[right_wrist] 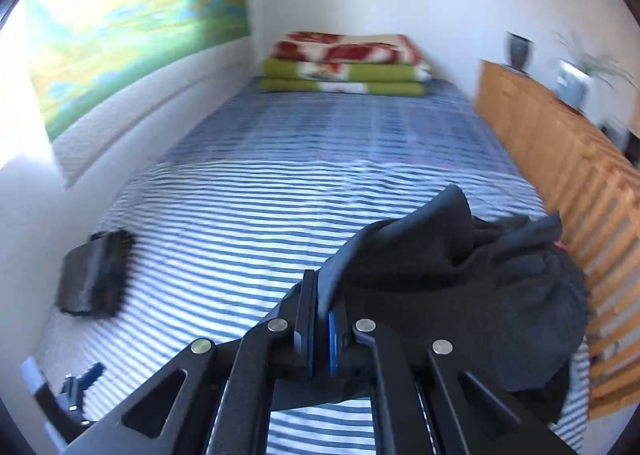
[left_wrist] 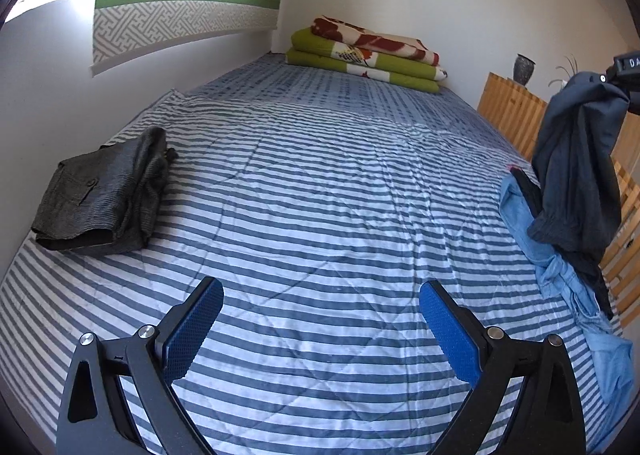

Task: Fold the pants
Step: 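Lift the navy trousers with the right gripper and carry them onto the open bed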

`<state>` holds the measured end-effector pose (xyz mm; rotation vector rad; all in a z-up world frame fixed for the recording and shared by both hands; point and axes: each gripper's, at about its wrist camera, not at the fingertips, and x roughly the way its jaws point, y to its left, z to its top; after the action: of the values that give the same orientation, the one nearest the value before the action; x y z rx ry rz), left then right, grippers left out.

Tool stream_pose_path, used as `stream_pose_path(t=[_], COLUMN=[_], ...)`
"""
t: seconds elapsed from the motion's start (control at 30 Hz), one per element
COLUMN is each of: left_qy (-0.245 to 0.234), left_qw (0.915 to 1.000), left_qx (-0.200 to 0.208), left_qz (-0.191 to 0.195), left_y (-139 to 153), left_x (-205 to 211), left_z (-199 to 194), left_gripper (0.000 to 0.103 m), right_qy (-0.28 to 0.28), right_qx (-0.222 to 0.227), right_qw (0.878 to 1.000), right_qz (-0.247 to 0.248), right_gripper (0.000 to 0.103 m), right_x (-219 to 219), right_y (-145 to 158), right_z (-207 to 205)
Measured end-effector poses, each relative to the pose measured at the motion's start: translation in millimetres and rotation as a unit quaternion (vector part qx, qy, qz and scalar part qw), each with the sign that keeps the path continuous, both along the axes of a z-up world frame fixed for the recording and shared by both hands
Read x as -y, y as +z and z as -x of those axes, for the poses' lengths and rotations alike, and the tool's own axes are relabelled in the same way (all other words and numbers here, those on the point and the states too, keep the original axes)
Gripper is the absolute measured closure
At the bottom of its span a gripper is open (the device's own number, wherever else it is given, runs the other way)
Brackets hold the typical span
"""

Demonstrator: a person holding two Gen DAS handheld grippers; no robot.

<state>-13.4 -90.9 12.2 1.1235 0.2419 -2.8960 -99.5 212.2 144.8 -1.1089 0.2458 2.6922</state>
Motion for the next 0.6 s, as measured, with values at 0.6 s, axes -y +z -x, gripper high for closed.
stream_pose_path(t=[0.6], left_qy=[0.145], left_qw=[0.9888], left_qx=[-0.036], left_qz=[-0.005], left_y=[20.7], left_x=[174.9], left_z=[-61.1], left_gripper=[0.003], right_qy=[0.173], right_qx=[-0.013], right_qw=[0.984], right_qz=[0.046], right_gripper=[0.099], right_x=[160.9], right_y=[5.7], right_z=[25.8])
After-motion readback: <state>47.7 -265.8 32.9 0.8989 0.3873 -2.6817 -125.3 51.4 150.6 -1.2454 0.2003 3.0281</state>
